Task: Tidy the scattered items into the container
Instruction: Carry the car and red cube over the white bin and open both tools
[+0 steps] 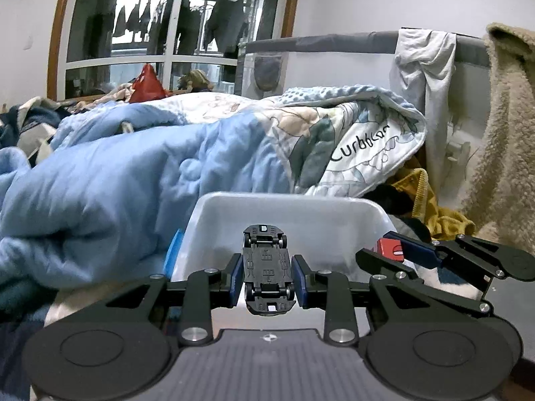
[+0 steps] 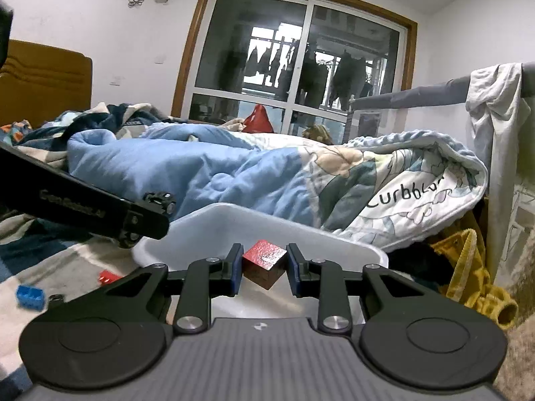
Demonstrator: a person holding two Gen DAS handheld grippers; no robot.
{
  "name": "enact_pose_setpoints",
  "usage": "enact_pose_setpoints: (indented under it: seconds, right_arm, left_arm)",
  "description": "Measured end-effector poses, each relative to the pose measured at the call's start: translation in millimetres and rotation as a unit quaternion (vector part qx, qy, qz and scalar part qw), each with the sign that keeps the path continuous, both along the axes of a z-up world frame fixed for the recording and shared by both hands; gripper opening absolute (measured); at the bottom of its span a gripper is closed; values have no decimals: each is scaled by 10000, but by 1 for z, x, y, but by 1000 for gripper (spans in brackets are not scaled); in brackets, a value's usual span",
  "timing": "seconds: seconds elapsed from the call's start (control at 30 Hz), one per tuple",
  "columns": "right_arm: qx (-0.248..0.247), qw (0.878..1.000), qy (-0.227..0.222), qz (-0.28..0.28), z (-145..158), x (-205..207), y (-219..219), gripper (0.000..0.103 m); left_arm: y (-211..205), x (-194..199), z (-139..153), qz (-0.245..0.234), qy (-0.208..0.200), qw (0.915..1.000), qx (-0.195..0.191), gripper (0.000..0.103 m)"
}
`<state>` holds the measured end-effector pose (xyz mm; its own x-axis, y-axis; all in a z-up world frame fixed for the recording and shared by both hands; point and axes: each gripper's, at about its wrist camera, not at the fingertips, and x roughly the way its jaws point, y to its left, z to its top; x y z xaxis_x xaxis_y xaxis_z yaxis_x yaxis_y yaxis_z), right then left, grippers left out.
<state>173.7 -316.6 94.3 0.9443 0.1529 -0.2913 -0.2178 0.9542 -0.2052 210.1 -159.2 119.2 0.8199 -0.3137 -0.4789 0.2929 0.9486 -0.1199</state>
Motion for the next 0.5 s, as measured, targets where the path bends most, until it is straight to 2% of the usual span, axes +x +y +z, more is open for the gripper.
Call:
enact_pose_setpoints:
  seconds: [0.13, 0.3, 0.5]
  right_arm:
    - [-2, 9998, 154, -96, -8, 23, -5, 30]
    - [212, 9981, 493, -317, -23, 43, -17, 31]
    - [144, 9966, 702, -397, -36, 54, -23, 31]
  left_arm:
    - [-13, 21, -8, 1, -3, 9999, 112, 34]
    - [-21, 44, -31, 98, 233, 9995, 204, 34]
    - [-23, 60, -52, 170, 452, 9984, 307, 34]
